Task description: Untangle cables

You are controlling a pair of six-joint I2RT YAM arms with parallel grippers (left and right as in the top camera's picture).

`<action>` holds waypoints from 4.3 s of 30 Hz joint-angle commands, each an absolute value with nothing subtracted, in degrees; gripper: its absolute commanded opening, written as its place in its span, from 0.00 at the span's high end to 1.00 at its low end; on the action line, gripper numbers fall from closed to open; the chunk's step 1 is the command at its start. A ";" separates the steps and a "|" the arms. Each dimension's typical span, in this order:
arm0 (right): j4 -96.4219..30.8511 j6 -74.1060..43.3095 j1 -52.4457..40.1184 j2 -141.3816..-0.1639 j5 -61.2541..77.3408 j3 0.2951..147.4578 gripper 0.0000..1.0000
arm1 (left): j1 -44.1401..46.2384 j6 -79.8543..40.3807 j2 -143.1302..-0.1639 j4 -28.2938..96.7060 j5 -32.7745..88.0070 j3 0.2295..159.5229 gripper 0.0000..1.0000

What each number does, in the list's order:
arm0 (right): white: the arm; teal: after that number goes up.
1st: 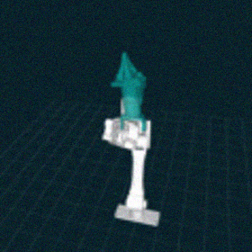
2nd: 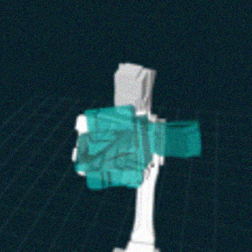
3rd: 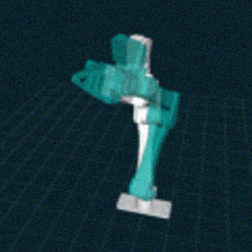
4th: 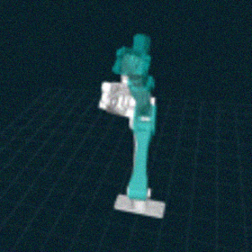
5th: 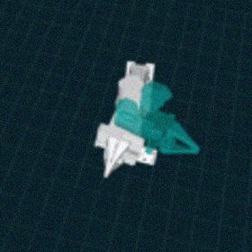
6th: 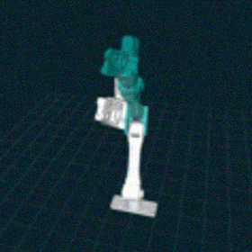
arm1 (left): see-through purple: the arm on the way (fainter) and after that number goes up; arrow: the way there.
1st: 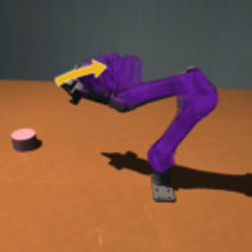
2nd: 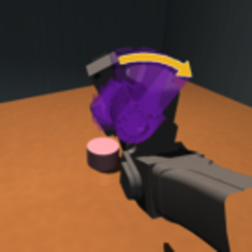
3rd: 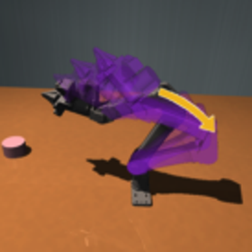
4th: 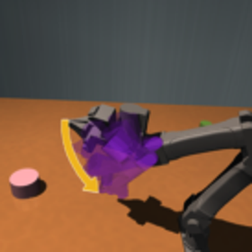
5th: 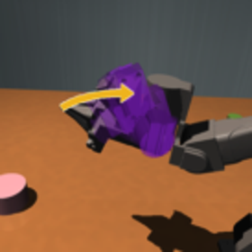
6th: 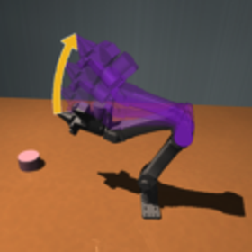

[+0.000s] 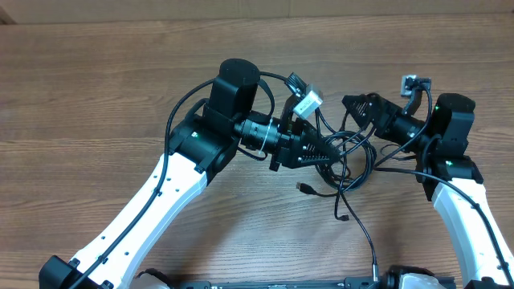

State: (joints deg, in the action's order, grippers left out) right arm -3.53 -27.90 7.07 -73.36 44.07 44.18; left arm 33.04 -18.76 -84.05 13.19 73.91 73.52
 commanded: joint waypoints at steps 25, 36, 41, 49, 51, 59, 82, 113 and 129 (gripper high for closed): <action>-23.31 -15.70 7.16 -73.30 37.17 44.64 0.00 | 21.37 -19.42 -83.13 13.15 78.74 73.97 0.96; -23.24 -13.85 7.16 -73.25 50.50 44.66 0.00 | 20.47 -20.36 -83.13 25.71 52.36 73.97 0.96; -19.38 -15.14 7.16 -73.25 61.19 44.77 0.00 | 20.47 -20.82 -83.13 25.96 51.00 73.97 0.96; -8.91 -21.06 7.14 -73.25 77.03 44.77 0.00 | 22.13 -20.82 -83.13 25.19 54.65 73.97 0.96; -7.84 -21.69 7.14 -73.25 78.17 44.77 0.00 | 23.07 -20.80 -83.13 25.04 54.72 73.97 0.96; -6.44 -21.67 7.14 -73.25 81.34 44.75 0.01 | 28.36 -21.98 -83.13 20.69 50.41 73.97 0.96; -4.29 -20.95 7.16 -73.25 85.86 44.75 0.36 | 30.55 -23.97 -83.15 19.25 47.75 73.97 0.96; -7.33 -16.03 9.58 -73.25 79.05 44.64 0.25 | 26.30 -9.06 -83.15 25.39 61.52 73.97 0.96; -7.73 -16.03 9.58 -73.25 75.44 44.64 0.26 | 28.16 -8.97 -83.15 23.81 64.64 73.97 0.96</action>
State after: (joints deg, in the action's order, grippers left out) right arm -7.49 -16.58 9.72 -73.45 78.30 44.27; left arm 27.46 -10.28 -84.01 24.40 59.68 73.54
